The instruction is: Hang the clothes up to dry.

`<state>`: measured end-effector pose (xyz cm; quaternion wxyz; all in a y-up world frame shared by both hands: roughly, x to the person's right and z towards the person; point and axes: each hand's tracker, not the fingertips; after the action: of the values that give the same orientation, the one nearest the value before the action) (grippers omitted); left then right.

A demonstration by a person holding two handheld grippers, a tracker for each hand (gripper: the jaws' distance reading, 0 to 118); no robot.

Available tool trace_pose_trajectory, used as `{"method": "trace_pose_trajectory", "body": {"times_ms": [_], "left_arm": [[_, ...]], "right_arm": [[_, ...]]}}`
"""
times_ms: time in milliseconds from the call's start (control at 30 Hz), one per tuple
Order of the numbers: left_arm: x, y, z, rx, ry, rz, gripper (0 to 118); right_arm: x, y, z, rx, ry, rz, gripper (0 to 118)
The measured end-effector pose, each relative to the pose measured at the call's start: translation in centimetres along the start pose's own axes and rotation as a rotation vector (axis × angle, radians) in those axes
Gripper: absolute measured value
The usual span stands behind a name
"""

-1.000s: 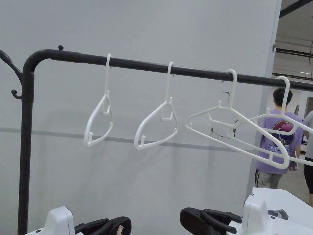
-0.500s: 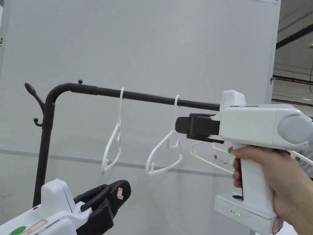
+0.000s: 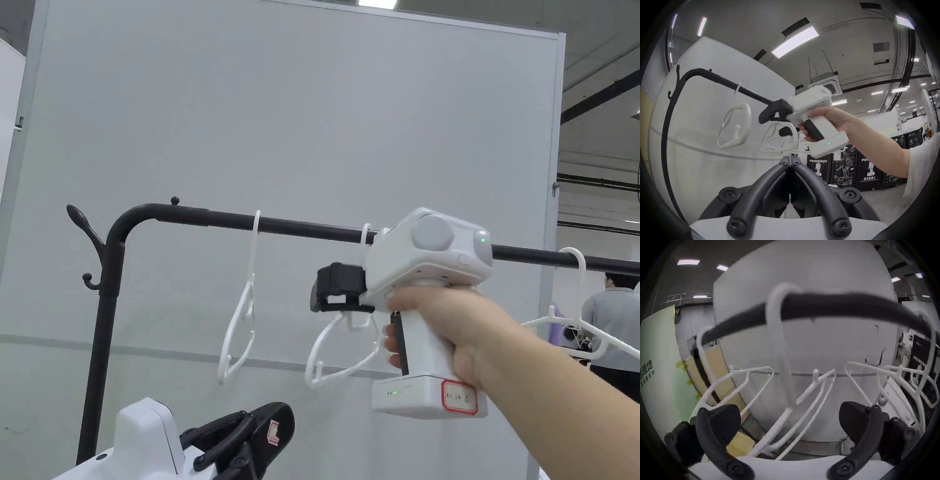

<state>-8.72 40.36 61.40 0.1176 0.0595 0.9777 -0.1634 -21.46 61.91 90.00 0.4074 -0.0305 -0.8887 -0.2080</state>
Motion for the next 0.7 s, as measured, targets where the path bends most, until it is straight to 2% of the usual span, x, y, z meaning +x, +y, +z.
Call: {"method": "trace_pose_trajectory", "body": {"times_ms": [67,133,167,200,267,300,367,433,500,700], "left_arm": [[0.1,0.0,0.1,-0.006,0.0,-0.009,2],[0.1,-0.1,0.2,-0.014,-0.001,-0.015,2],[0.1,-0.1,0.3,-0.015,0.001,-0.018,2],[0.1,-0.2,0.3,-0.016,0.0,-0.019,2],[0.1,-0.3,0.4,-0.019,-0.01,-0.016,2],[0.1,-0.3,0.4,-0.022,-0.01,-0.017,2],[0.1,-0.5,0.4,-0.028,-0.009,-0.018,2],[0.0,-0.6,0.4,-0.03,-0.017,-0.014,2],[0.0,-0.7,0.3,-0.033,-0.015,-0.013,2],[-0.1,-0.8,0.6,-0.045,-0.007,-0.019,2]], "right_arm": [[0.2,-0.7,-0.5,-0.023,-0.033,0.007,118],[0.5,-1.3,-0.8,-0.014,-0.049,0.019,111],[0.8,-1.4,-0.8,-0.018,-0.055,0.026,106],[1.0,-1.5,-0.8,-0.017,-0.057,0.031,95],[1.6,-1.8,-0.8,-0.016,-0.041,0.05,88],[1.9,-1.8,-0.8,-0.024,-0.034,0.059,79],[2.2,-2.1,-1.0,-0.031,-0.027,0.072,52],[2.1,-2.3,-1.0,-0.025,-0.049,0.094,41],[2.2,-2.3,-1.1,-0.016,-0.049,0.113,18],[2.1,-2.5,-0.7,0.003,-0.031,0.165,7]]}}
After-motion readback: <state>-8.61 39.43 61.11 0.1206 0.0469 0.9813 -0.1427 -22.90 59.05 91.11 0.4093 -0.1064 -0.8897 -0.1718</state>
